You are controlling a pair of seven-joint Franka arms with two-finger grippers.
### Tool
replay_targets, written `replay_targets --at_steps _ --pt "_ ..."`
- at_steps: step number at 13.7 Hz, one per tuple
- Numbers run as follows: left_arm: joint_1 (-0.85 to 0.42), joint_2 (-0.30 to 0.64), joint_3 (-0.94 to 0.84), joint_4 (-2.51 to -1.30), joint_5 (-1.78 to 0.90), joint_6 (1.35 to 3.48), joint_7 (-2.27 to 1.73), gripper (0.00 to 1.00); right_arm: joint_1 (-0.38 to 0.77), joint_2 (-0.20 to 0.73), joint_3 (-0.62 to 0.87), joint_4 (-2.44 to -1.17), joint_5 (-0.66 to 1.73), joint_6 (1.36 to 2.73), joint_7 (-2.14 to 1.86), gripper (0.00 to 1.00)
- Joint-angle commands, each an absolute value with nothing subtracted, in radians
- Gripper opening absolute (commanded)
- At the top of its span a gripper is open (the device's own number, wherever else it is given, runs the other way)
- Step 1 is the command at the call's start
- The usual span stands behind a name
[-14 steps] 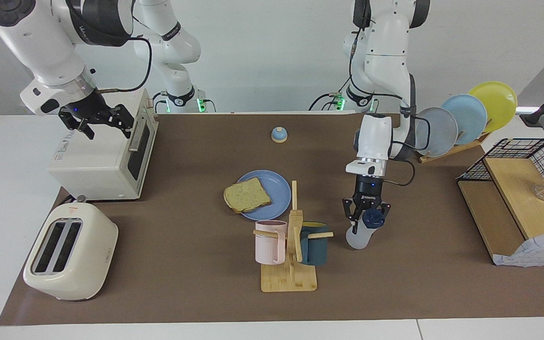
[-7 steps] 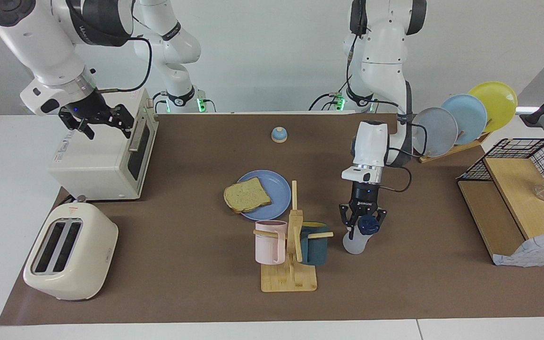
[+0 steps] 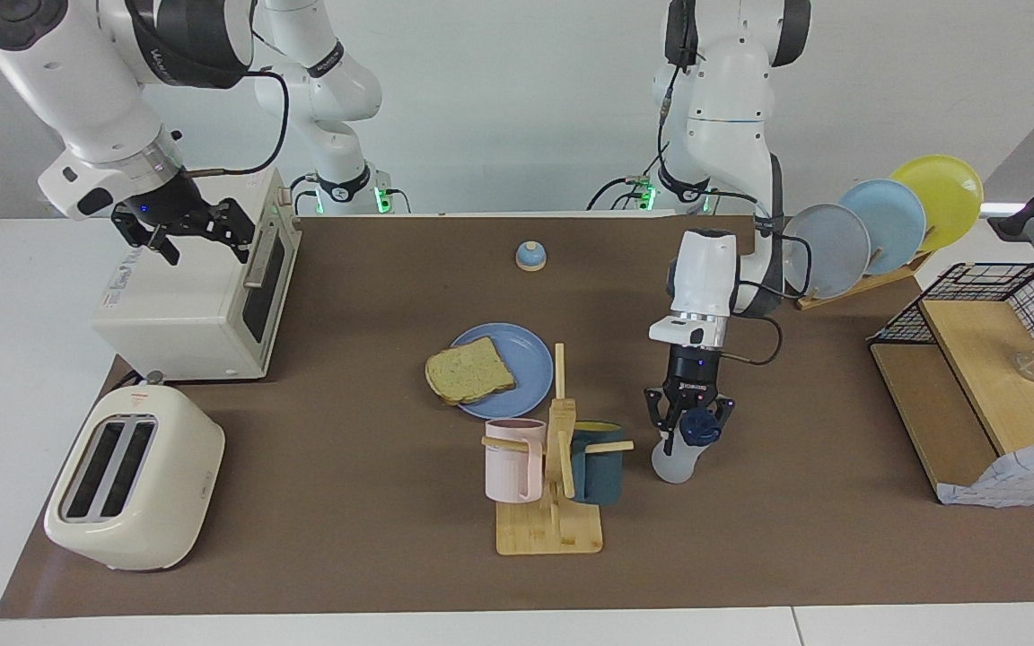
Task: Put bread on plate and add seasoning
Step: 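Return the bottle beside the mug rack and release it with the left gripper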
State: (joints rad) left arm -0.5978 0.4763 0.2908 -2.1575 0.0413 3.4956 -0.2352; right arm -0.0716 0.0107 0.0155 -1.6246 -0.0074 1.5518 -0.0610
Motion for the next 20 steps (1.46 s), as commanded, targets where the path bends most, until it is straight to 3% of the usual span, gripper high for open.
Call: replay_targets --at_steps 1,2,3,8,9,14,17,20 --pt "-0.612 0.491 0.296 -2.184 0.031 3.505 -0.229 0.65 -0.083 0.002 0.021 -1.626 -0.011 1.537 -0.084 1.0" --pt "-0.612 0.489 0.296 -2.187 0.031 3.505 -0.229 0.81 -0.081 0.002 0.021 -1.626 -0.011 1.537 -0.084 1.0" --pt "-0.612 0.489 0.296 -2.189 0.031 3.505 -0.229 0.9 -0.083 0.002 0.021 -1.626 -0.011 1.537 -0.084 1.0" --pt "-0.612 0.477 0.296 -2.216 0.031 3.505 -0.23 0.94 -0.081 0.002 0.021 -1.626 -0.011 1.537 -0.084 1.0" --pt "-0.611 0.439 0.296 -2.248 0.031 3.504 -0.227 1.0 -0.081 0.002 0.021 -1.626 -0.011 1.537 -0.084 1.0" --pt "-0.655 0.24 0.296 -2.426 0.031 3.456 -0.233 1.0 -0.081 0.002 0.021 -1.626 -0.011 1.537 -0.084 1.0" --pt "-0.708 0.073 0.295 -2.425 0.031 3.141 -0.239 1.0 -0.081 0.002 0.021 -1.626 -0.011 1.537 -0.084 1.0" --pt "-0.729 -0.069 0.282 -2.338 0.031 2.784 -0.281 1.0 -0.081 0.002 0.021 -1.628 -0.011 1.537 -0.084 1.0"
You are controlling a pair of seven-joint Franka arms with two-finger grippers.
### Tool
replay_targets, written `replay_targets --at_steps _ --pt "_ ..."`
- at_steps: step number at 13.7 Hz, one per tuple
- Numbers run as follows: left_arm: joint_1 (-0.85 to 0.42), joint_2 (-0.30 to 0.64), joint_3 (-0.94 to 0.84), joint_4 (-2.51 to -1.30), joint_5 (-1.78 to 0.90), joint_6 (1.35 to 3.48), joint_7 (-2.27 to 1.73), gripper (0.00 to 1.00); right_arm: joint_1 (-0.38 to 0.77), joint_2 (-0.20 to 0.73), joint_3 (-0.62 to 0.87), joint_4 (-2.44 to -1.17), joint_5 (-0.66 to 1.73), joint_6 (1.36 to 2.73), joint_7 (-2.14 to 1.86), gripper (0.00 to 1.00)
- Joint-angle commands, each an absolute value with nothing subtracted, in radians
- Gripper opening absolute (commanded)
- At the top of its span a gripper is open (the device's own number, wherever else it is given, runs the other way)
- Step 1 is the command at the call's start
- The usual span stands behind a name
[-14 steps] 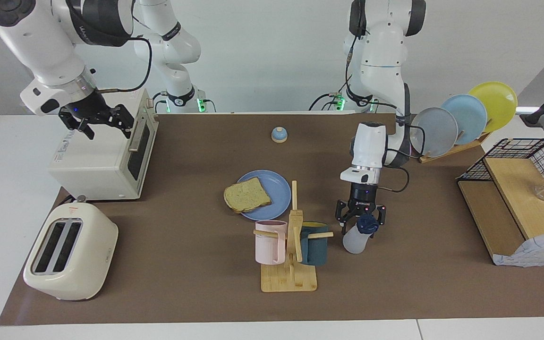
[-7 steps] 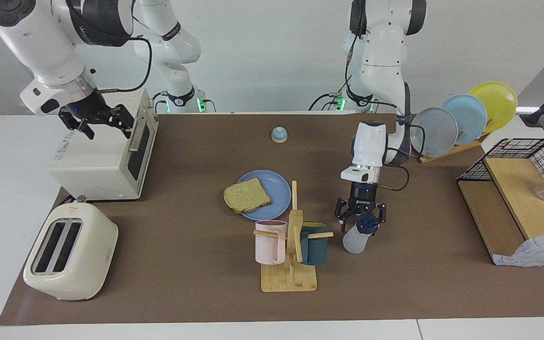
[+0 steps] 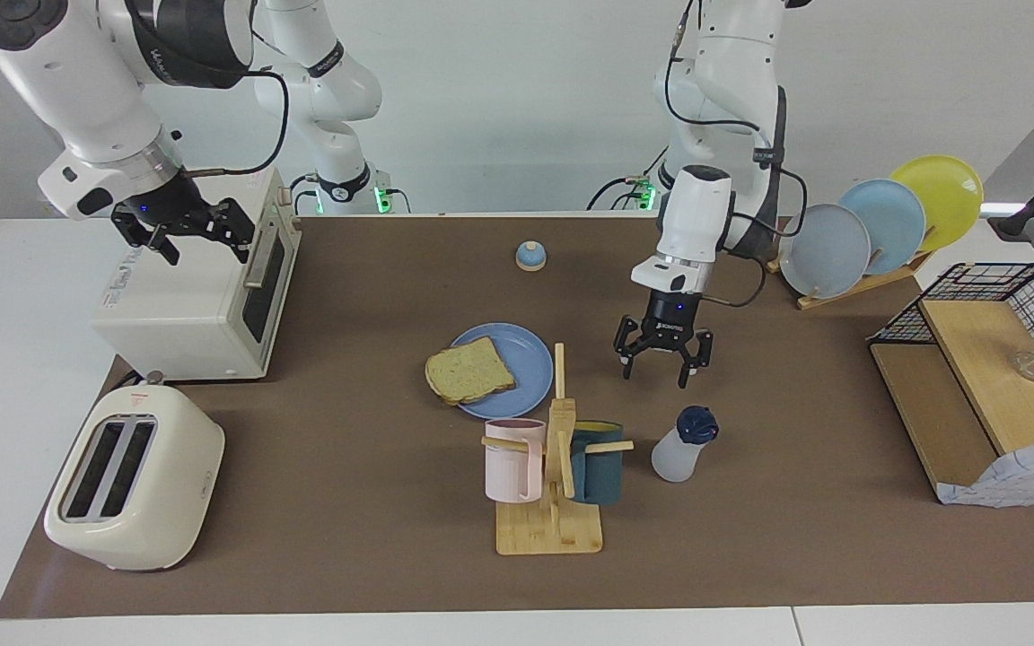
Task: Put bread on plate and add seasoning
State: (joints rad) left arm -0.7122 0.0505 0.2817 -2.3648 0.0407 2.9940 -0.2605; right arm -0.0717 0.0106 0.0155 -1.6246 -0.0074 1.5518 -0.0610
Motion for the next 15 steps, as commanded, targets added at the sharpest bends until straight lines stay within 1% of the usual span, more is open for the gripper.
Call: replay_targets --at_steps 1,4,6,8,11,13,15 --pt "-0.736 -0.089 0.281 -2.266 0.031 2.641 -0.297 1.0 -0.081 0.002 0.021 -1.628 -0.011 1.537 -0.084 1.0" --pt "-0.727 -0.078 0.279 -1.981 0.032 2.201 -0.285 1.0 -0.081 0.002 0.021 -1.626 -0.011 1.537 -0.084 1.0" --pt "-0.718 -0.078 0.285 -1.878 0.032 2.049 -0.261 1.0 -0.081 0.002 0.021 -1.628 -0.011 1.537 -0.084 1.0" --pt "-0.691 -0.086 0.298 -1.803 0.028 1.914 -0.198 1.0 -0.081 0.002 0.021 -1.626 -0.011 1.537 -0.084 1.0" --pt "-0.573 -0.092 0.298 -1.715 0.025 1.722 -0.001 1.0 -0.081 0.002 0.021 -1.626 -0.011 1.537 -0.084 1.0" --pt "-0.487 -0.104 0.299 -1.719 0.025 1.642 0.121 1.0 -0.081 0.002 0.021 -1.626 -0.011 1.537 -0.084 1.0" --pt "-0.45 -0.121 0.298 -1.735 0.025 1.629 0.152 1.0 -0.081 0.002 0.021 -1.626 -0.011 1.537 -0.084 1.0"
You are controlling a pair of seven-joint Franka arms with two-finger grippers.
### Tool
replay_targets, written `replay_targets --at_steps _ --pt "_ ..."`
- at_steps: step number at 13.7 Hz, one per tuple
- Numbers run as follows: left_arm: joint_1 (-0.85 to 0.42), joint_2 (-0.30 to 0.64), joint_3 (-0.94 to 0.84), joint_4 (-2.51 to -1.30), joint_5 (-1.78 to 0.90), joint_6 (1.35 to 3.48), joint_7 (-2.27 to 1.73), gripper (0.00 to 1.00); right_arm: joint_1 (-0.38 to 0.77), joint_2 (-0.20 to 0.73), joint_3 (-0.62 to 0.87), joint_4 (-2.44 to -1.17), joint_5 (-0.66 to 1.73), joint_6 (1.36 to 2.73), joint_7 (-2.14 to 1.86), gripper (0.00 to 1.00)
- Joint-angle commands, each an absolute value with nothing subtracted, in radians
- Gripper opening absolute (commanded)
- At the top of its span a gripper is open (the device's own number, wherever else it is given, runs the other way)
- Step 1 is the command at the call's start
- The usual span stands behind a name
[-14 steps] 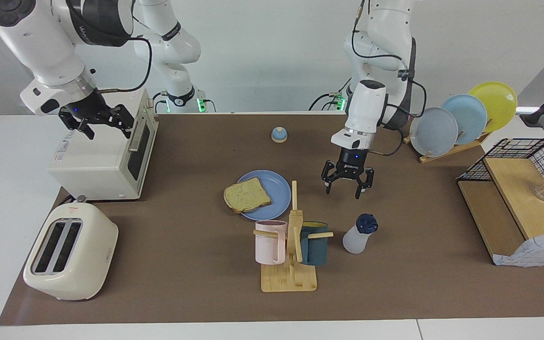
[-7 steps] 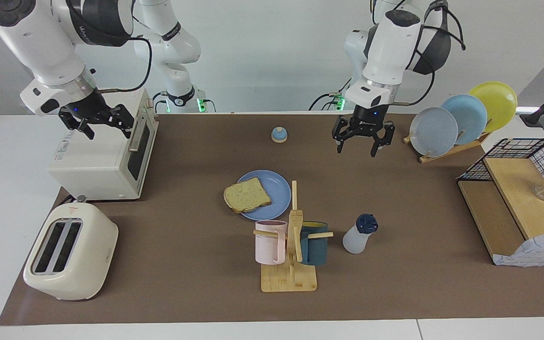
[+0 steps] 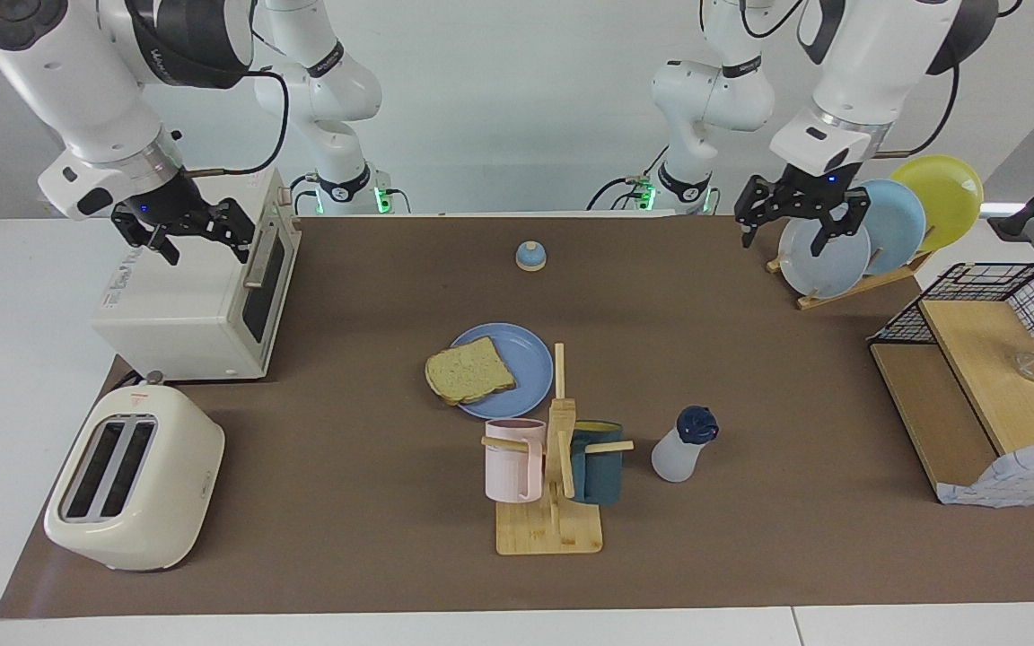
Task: Put bread on plate and add seasoning
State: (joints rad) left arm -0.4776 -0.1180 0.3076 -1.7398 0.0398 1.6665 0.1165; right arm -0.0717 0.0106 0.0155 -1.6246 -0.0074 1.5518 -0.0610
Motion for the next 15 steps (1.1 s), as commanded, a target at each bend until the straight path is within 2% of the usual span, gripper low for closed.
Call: replay_targets --at_steps 1,13,14,15 --pt "-0.449 -0.121 0.298 -1.735 0.032 1.632 0.149 1.0 -0.081 0.002 0.021 -1.626 -0.011 1.537 -0.084 1.0" --pt "-0.443 -0.12 0.285 -1.723 0.038 1.652 0.143 1.0 -0.081 0.002 0.021 -1.626 -0.011 1.537 -0.084 1.0" --pt "-0.393 -0.121 0.266 -1.721 0.037 1.658 0.144 1.0 -0.081 0.002 0.021 -1.626 -0.011 1.537 -0.084 1.0" --pt "-0.279 -0.12 0.173 -1.72 0.029 1.667 0.144 1.0 -0.081 0.002 0.021 -1.626 -0.011 1.537 -0.084 1.0"
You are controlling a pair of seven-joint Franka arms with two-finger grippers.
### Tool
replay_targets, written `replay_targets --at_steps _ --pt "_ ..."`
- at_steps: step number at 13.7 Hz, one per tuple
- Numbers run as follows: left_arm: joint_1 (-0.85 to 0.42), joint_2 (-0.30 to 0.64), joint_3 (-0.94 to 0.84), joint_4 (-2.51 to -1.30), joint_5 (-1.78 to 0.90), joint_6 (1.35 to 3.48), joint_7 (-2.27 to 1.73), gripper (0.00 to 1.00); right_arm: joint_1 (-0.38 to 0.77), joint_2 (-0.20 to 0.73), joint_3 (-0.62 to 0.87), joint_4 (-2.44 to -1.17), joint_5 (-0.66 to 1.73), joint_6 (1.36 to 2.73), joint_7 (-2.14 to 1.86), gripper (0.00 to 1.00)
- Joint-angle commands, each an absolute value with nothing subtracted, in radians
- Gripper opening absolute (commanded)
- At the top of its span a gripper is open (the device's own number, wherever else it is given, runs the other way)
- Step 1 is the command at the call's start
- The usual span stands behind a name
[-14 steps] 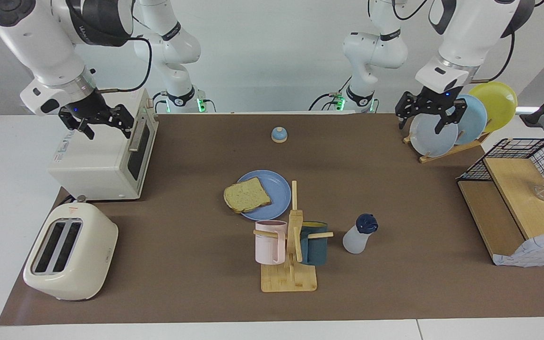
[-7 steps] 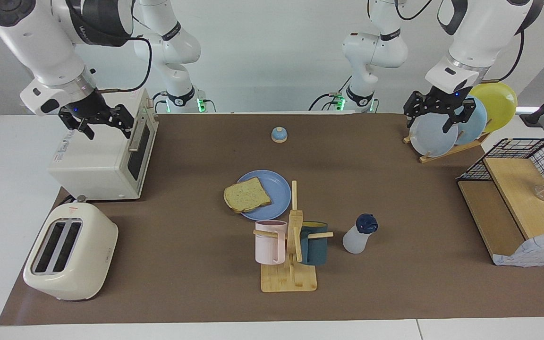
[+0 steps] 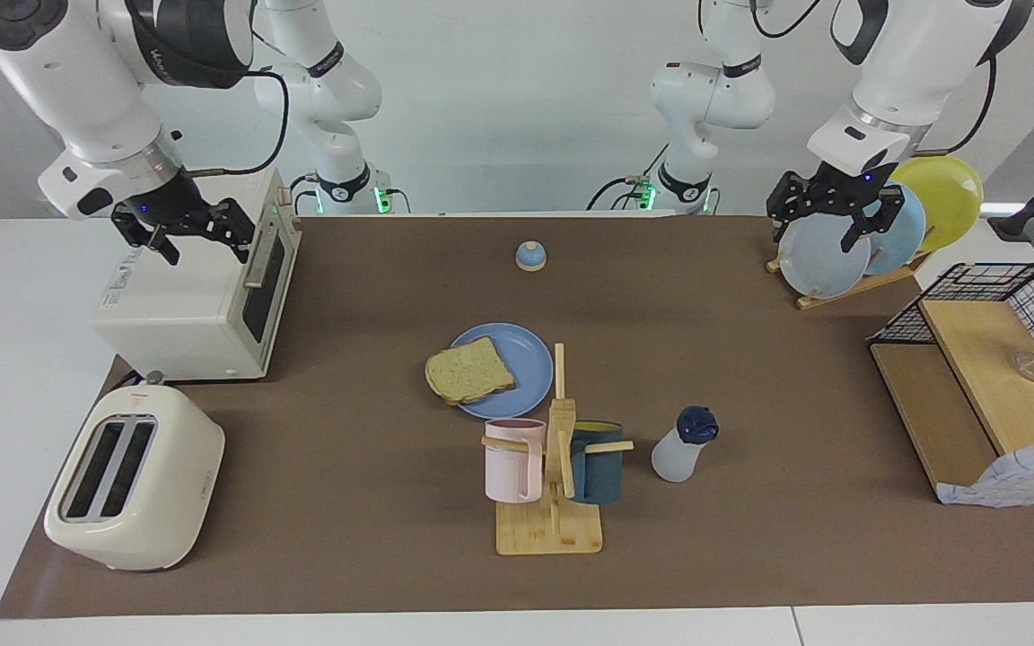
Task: Put bread on plate and add seasoning
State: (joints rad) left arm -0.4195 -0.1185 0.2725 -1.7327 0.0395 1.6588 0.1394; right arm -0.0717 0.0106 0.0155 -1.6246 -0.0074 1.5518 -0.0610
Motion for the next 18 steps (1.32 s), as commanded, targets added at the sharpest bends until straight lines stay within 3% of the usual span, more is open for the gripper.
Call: replay_targets --at_steps 1,2,3,7,10,18 --pt "-0.139 -0.117 0.028 -1.721 0.026 1.664 0.144 1.0 -0.081 0.002 0.021 -1.626 -0.011 1.537 -0.084 1.0" --pt "-0.007 -0.114 -0.091 -1.721 0.026 1.66 0.144 1.0 -0.081 0.002 0.021 -1.626 -0.011 1.537 -0.084 1.0" --pt "0.038 -0.109 -0.142 -1.72 0.026 1.646 0.143 1.0 -0.081 0.002 0.021 -1.628 -0.011 1.537 -0.084 1.0" --pt "-0.056 -0.109 -0.045 -1.695 0.025 1.57 0.143 1.0 -0.081 0.002 0.021 -1.628 -0.011 1.537 -0.084 1.0" --pt "-0.057 -0.038 -0.032 -1.543 0.003 1.447 0.143 1.0 -0.081 0.002 0.021 -1.626 -0.011 1.537 -0.084 1.0" --pt "-0.051 -0.054 -0.012 -1.628 -0.002 1.525 0.143 1.0 -0.081 0.002 0.021 -1.626 -0.011 1.537 -0.084 1.0"
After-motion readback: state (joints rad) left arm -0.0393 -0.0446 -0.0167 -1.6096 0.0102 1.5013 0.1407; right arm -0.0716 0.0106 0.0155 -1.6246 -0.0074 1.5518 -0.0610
